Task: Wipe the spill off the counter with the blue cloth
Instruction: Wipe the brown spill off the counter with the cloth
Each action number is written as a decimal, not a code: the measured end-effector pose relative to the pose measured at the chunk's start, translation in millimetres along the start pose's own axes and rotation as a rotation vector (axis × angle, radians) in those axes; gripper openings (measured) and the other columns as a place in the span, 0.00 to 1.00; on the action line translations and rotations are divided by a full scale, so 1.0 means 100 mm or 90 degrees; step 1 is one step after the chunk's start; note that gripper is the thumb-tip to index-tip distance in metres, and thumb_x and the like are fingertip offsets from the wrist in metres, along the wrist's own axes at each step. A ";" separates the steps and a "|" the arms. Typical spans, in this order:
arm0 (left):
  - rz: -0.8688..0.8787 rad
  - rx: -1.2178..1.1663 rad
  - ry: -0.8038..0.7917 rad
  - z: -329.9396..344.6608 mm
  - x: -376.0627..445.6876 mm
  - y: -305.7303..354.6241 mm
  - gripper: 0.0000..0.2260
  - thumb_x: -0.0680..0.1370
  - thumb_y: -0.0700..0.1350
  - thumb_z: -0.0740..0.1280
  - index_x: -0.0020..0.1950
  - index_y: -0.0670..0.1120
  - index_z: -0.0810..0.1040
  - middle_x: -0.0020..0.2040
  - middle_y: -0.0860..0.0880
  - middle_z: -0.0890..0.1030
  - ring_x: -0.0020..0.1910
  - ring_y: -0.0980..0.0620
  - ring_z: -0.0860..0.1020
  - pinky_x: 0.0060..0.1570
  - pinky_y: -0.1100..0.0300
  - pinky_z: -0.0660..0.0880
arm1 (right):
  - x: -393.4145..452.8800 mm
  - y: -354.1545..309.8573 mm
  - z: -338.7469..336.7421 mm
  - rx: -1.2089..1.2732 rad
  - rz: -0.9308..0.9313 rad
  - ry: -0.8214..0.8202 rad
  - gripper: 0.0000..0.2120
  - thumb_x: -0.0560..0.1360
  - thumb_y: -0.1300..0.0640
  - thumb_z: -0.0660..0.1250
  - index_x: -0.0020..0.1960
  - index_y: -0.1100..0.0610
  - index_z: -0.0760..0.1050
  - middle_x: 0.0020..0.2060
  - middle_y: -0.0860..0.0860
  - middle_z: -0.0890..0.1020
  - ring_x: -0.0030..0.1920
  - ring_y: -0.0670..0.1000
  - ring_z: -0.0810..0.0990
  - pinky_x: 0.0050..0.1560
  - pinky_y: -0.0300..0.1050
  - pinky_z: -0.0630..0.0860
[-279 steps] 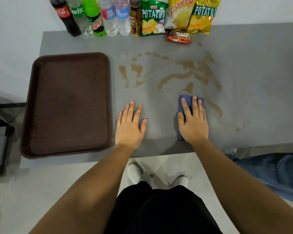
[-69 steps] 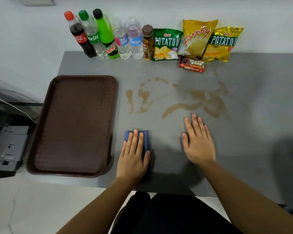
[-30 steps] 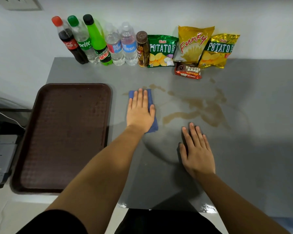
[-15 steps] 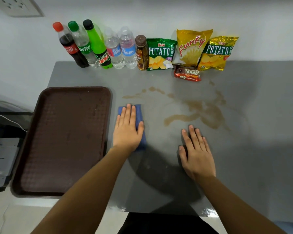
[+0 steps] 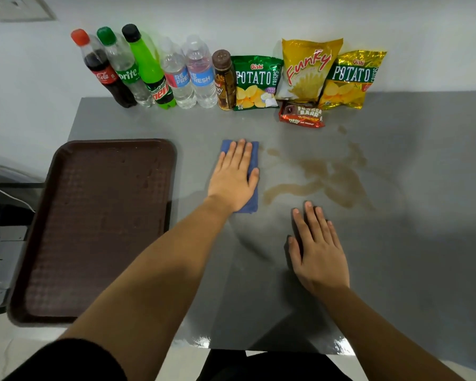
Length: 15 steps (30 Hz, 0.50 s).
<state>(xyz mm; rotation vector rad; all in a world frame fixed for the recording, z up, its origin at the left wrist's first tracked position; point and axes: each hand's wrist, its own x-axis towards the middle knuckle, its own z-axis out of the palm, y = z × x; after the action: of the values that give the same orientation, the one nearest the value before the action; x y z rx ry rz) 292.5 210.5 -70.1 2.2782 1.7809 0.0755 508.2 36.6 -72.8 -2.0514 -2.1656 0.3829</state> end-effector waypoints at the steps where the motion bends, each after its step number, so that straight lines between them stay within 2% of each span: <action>1: 0.013 0.002 -0.003 0.03 -0.11 0.05 0.31 0.86 0.59 0.46 0.85 0.46 0.47 0.85 0.47 0.48 0.84 0.48 0.44 0.81 0.52 0.39 | 0.00 0.00 0.00 -0.001 -0.001 -0.001 0.30 0.84 0.44 0.50 0.84 0.49 0.50 0.84 0.50 0.50 0.83 0.50 0.43 0.83 0.54 0.50; 4: 0.011 -0.018 0.018 0.11 -0.52 0.13 0.31 0.86 0.60 0.48 0.85 0.46 0.49 0.85 0.47 0.50 0.84 0.48 0.46 0.82 0.51 0.44 | 0.01 0.01 0.00 -0.002 -0.002 0.006 0.30 0.84 0.45 0.51 0.84 0.50 0.53 0.84 0.51 0.52 0.84 0.52 0.46 0.82 0.55 0.52; 8: -0.057 -0.064 0.062 0.15 -0.95 -0.05 0.32 0.84 0.59 0.54 0.84 0.45 0.56 0.84 0.46 0.56 0.83 0.47 0.52 0.82 0.49 0.49 | 0.00 0.01 0.02 0.000 -0.006 0.024 0.30 0.83 0.46 0.53 0.83 0.51 0.55 0.83 0.52 0.54 0.84 0.53 0.48 0.82 0.56 0.53; 15: -0.111 -0.040 0.061 -0.03 -0.57 -0.55 0.32 0.84 0.59 0.50 0.85 0.45 0.52 0.85 0.46 0.53 0.84 0.46 0.49 0.82 0.50 0.44 | 0.01 0.01 0.02 -0.007 0.002 -0.001 0.30 0.84 0.43 0.49 0.84 0.48 0.49 0.84 0.49 0.49 0.83 0.50 0.43 0.83 0.53 0.49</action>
<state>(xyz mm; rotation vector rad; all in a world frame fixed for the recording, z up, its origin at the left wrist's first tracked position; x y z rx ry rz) 225.1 168.7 -73.1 2.0991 1.9882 0.2076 508.5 37.3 -75.3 -2.0622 -2.1707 0.3741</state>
